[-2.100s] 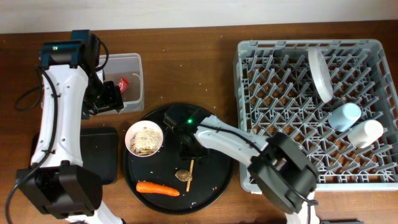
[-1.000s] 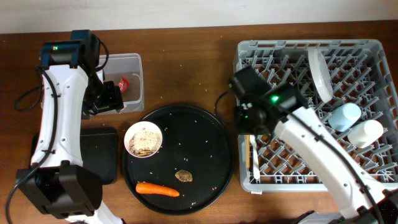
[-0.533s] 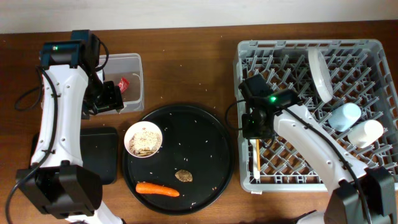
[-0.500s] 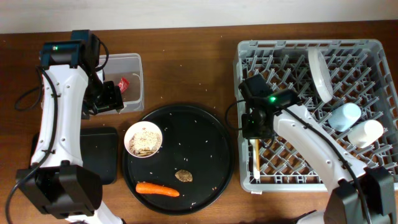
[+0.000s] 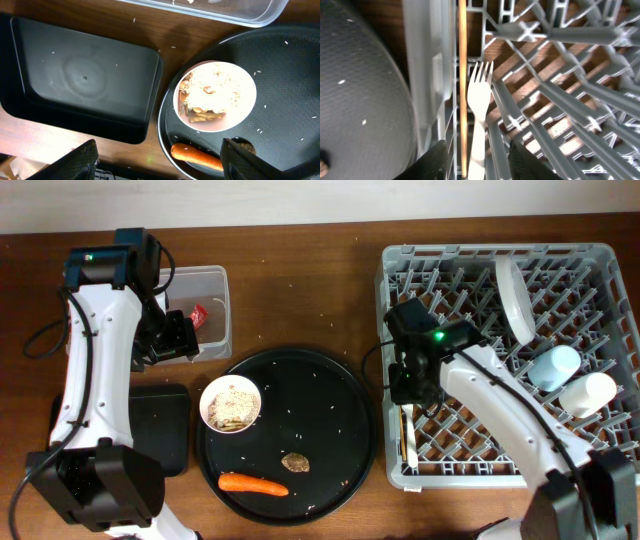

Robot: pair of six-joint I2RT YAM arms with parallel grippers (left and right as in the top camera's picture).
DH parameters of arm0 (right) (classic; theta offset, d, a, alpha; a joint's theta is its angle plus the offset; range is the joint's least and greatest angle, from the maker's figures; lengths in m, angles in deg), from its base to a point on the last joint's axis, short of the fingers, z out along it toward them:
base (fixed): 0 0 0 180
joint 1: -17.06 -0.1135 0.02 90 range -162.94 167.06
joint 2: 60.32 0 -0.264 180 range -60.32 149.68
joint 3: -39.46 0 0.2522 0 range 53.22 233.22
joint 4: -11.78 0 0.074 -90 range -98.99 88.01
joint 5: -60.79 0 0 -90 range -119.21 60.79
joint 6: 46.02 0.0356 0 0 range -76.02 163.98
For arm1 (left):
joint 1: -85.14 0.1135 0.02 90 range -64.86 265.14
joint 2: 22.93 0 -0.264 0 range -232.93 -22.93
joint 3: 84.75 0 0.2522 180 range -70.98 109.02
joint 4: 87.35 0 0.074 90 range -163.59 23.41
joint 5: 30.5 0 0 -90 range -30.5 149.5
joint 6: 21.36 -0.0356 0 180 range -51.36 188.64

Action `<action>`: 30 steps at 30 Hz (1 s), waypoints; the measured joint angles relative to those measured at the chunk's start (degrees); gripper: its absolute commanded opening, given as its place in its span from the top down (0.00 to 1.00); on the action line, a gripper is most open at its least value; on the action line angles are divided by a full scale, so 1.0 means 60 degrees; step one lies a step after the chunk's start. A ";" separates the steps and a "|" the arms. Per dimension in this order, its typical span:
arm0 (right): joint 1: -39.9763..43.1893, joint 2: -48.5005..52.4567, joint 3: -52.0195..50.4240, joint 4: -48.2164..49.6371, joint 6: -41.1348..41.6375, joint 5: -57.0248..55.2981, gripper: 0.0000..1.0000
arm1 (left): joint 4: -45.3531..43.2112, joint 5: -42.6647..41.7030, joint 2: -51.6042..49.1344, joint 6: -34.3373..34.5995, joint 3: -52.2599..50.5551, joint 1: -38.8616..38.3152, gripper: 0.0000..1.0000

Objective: Sort waste into correct bins and load items into the dishwasher rack
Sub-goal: 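Place the chopstick in the rack beside the fork with the right gripper, then grasp the pink rice bowl with the left gripper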

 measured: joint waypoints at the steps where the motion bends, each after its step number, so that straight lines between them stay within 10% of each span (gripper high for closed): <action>1: 0.0000 -0.0135 0.0262 -0.0127 0.0004 0.0029 0.35 | 0.0000 -0.0073 0.0000 0.0000 0.0000 0.0000 0.22; 5: 0.0131 -0.1275 0.1209 -0.0375 0.0004 0.0335 0.21 | -0.0007 -0.0361 0.0000 0.0000 -0.0047 -0.0251 0.22; 30: 0.1832 -0.2135 0.1384 -0.1552 -0.0627 0.0914 0.22 | -0.5748 -0.1759 0.0036 0.0845 -0.5774 -0.3763 0.30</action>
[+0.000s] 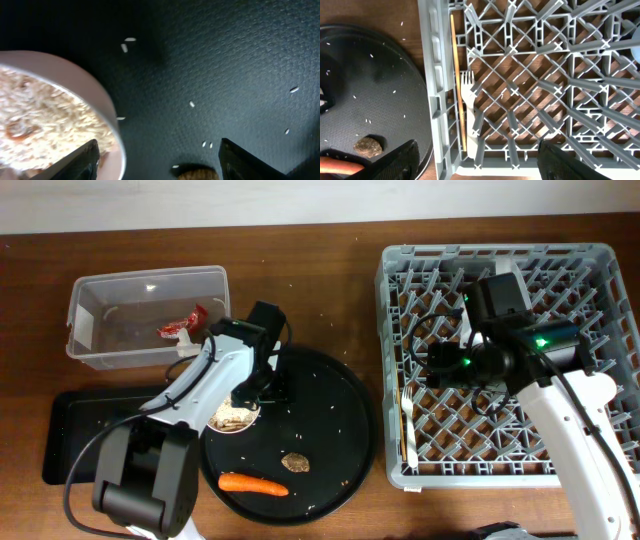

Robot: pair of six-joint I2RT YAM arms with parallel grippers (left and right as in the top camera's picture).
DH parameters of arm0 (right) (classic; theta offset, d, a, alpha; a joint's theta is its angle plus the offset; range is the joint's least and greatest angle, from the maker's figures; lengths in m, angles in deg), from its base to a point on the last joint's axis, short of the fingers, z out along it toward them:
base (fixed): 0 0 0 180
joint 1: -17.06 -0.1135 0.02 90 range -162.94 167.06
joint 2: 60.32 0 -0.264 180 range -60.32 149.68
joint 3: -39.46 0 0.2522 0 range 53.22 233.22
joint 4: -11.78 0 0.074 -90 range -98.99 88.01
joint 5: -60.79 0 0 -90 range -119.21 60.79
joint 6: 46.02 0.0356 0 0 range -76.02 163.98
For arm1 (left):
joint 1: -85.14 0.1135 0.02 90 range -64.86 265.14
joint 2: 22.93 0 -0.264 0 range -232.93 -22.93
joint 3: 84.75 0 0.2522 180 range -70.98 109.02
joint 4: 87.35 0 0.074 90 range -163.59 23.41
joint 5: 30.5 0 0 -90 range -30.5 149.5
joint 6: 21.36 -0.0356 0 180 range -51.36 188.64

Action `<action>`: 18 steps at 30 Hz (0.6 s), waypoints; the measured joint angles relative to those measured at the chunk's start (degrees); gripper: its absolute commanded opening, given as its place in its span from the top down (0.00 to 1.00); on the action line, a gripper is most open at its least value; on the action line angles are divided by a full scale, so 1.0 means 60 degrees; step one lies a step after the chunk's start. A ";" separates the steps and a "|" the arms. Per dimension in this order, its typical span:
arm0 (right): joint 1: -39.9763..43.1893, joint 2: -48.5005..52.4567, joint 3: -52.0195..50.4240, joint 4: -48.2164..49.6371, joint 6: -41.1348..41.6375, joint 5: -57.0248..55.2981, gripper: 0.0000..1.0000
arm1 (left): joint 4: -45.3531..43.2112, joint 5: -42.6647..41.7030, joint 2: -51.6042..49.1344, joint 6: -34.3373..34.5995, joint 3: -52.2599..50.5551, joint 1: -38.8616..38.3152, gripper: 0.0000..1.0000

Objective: Sort waste into correct bins and load items into the dishwasher rack
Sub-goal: 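Grasp the pink rice bowl with the left gripper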

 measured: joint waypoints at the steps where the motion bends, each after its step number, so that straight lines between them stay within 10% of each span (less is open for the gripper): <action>1: 0.0000 0.0000 0.0000 -0.0018 0.0000 0.0004 0.22 | -0.0076 0.0004 0.0000 0.0029 -0.0026 -0.0015 0.31; 18: 0.0000 0.0004 -0.0011 -0.0102 -0.0062 0.0022 0.30 | -0.1067 0.0262 0.0000 0.0433 -0.0925 -0.0015 0.76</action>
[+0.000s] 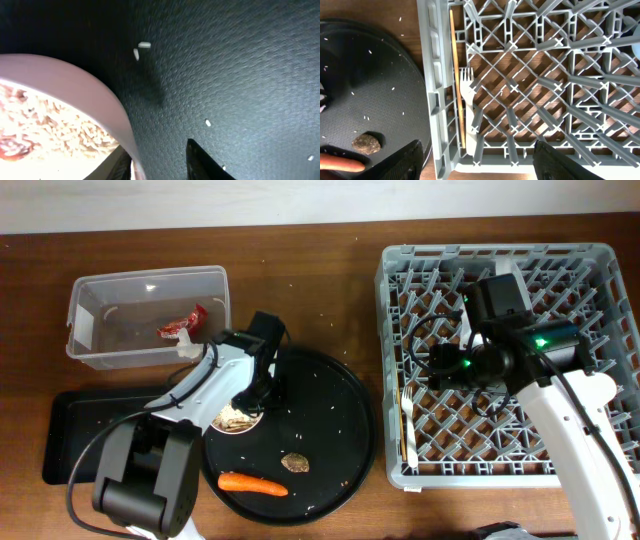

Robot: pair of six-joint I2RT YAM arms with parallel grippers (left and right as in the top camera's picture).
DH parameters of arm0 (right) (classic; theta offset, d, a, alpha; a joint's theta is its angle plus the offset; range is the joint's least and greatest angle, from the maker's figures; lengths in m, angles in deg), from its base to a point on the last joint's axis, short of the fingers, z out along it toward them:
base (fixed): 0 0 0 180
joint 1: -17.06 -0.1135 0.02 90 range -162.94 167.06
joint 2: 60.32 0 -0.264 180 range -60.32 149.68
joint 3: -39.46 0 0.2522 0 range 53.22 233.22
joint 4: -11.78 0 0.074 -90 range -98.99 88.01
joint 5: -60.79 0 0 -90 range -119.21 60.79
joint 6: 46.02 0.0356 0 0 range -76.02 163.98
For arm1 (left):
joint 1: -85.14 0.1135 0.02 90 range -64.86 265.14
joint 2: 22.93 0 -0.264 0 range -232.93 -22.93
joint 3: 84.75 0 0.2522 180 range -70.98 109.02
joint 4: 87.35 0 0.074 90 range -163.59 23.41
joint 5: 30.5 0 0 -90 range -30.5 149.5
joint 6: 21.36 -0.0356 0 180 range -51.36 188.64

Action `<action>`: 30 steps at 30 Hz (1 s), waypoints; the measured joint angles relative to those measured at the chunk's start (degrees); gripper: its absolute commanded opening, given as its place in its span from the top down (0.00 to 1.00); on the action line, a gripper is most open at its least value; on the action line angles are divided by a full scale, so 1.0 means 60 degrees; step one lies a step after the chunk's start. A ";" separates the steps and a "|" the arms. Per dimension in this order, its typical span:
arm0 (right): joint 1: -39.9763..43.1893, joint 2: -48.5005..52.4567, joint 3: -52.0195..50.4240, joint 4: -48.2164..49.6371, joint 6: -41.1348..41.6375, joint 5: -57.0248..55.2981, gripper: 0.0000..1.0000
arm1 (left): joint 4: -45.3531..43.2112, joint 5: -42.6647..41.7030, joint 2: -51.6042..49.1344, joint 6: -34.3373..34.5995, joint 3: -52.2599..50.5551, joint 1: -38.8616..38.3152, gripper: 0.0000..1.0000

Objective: Sort waste into correct bins and load items into the dishwasher rack
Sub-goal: 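Grasp the pink rice bowl with the left gripper, then tip the pink bowl over the black tray with the left gripper, dumping rice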

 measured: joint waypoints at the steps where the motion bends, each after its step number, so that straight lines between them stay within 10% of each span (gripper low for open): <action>1: 0.0000 0.0000 0.0000 0.0000 -0.0015 0.0004 0.30 | -0.0120 0.0022 0.0000 -0.0004 -0.0142 0.0000 0.86; 6: 0.0000 0.0000 0.0000 -0.0040 -0.0036 0.0000 0.30 | -0.0244 0.0244 0.0069 0.0004 -0.0503 0.0000 0.99; 30: 0.0000 0.0000 0.0000 -0.0124 -0.0040 0.0000 0.32 | 0.1931 0.0514 0.0641 0.0033 0.0124 0.0007 1.00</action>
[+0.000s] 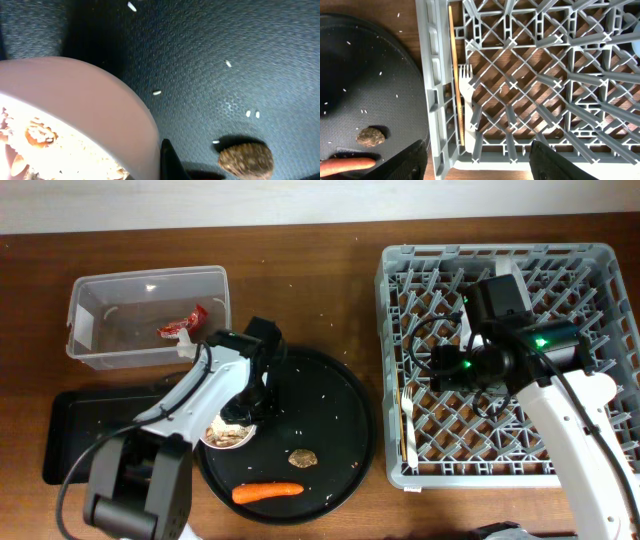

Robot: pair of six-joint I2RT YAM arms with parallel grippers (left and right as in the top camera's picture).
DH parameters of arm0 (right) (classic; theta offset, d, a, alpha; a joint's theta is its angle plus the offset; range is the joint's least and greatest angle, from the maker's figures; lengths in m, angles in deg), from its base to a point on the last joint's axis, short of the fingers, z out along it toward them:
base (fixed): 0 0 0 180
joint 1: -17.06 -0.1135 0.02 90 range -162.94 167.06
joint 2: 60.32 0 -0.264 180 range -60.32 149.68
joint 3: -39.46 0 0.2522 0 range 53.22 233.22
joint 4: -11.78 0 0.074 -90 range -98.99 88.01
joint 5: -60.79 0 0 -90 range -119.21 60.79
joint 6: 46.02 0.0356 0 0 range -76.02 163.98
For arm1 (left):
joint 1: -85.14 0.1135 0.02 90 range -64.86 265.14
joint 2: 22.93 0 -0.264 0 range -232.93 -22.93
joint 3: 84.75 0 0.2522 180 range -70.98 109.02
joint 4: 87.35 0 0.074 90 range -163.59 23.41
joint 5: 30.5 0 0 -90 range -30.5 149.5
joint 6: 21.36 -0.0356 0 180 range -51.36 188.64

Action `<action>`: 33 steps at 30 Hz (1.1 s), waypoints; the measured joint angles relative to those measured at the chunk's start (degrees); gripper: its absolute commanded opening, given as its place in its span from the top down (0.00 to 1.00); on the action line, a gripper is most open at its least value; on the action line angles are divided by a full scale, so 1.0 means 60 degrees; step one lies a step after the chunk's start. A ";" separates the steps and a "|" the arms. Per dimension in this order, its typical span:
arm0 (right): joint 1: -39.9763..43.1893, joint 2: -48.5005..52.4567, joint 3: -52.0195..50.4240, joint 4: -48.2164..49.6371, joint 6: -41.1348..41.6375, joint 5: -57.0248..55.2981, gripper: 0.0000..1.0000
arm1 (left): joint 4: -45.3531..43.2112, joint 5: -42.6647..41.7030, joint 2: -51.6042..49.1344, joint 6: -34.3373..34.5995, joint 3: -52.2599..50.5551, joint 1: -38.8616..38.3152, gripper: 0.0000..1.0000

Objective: Sort waste into correct bins and load items into the dishwasher rack
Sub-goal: 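Tip the pink bowl over the black tray with the left gripper, dumping rice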

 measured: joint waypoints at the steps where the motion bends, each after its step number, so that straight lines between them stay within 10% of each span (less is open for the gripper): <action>1: 0.0000 0.0000 0.0000 -0.0015 -0.0004 0.0000 0.32 | 0.0040 0.0018 0.0124 0.0000 0.0004 0.0011 1.00; 16: 0.0000 0.0000 0.0000 -0.0124 0.0000 0.0004 0.32 | 0.0091 -0.1191 0.1872 -0.1865 0.0051 0.3523 1.00; 33: 0.0000 0.0000 0.0000 -0.0240 -0.0007 0.0004 0.36 | -0.0780 -0.6754 0.1898 -0.5519 -0.0506 0.6706 1.00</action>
